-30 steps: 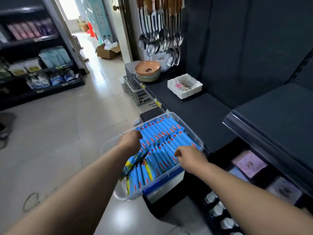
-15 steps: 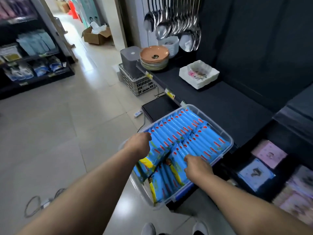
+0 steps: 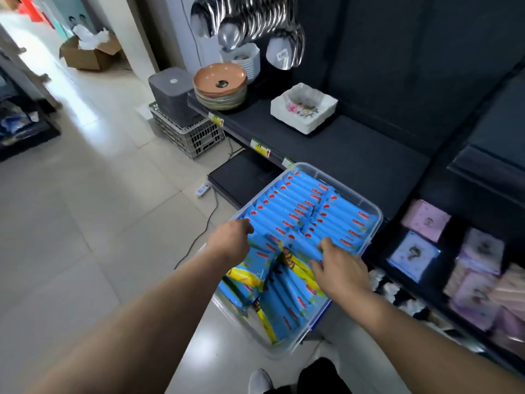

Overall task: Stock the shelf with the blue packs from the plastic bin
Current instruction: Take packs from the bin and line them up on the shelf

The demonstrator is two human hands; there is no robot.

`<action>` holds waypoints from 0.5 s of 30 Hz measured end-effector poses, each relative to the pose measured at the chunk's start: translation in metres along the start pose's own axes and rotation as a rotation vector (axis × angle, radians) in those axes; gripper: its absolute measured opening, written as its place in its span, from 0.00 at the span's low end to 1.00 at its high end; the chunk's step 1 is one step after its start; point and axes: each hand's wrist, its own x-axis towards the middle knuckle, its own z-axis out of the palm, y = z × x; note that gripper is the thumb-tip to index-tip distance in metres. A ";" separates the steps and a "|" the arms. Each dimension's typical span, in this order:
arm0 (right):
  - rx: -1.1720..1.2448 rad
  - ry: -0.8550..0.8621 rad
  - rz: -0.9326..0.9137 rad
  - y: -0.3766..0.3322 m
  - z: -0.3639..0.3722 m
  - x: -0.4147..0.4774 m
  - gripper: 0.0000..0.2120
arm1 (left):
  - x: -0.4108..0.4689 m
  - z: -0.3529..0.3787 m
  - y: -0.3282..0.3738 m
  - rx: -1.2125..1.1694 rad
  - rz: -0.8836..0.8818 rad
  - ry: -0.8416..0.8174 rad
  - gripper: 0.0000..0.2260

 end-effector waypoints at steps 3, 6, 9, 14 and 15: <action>0.017 0.144 0.007 0.022 -0.024 0.004 0.13 | 0.008 0.005 0.019 0.029 0.045 -0.043 0.18; -0.024 0.154 0.045 0.045 -0.034 0.010 0.13 | 0.013 0.013 0.044 0.042 0.078 -0.110 0.18; -0.064 0.140 0.077 0.064 -0.030 0.015 0.15 | 0.018 0.022 0.070 0.131 0.144 -0.155 0.20; -0.006 0.112 0.020 0.088 -0.023 0.019 0.17 | 0.028 0.041 0.096 0.241 0.190 -0.178 0.23; 0.006 0.111 0.010 0.091 -0.023 0.021 0.17 | 0.030 0.044 0.097 0.256 0.174 -0.177 0.23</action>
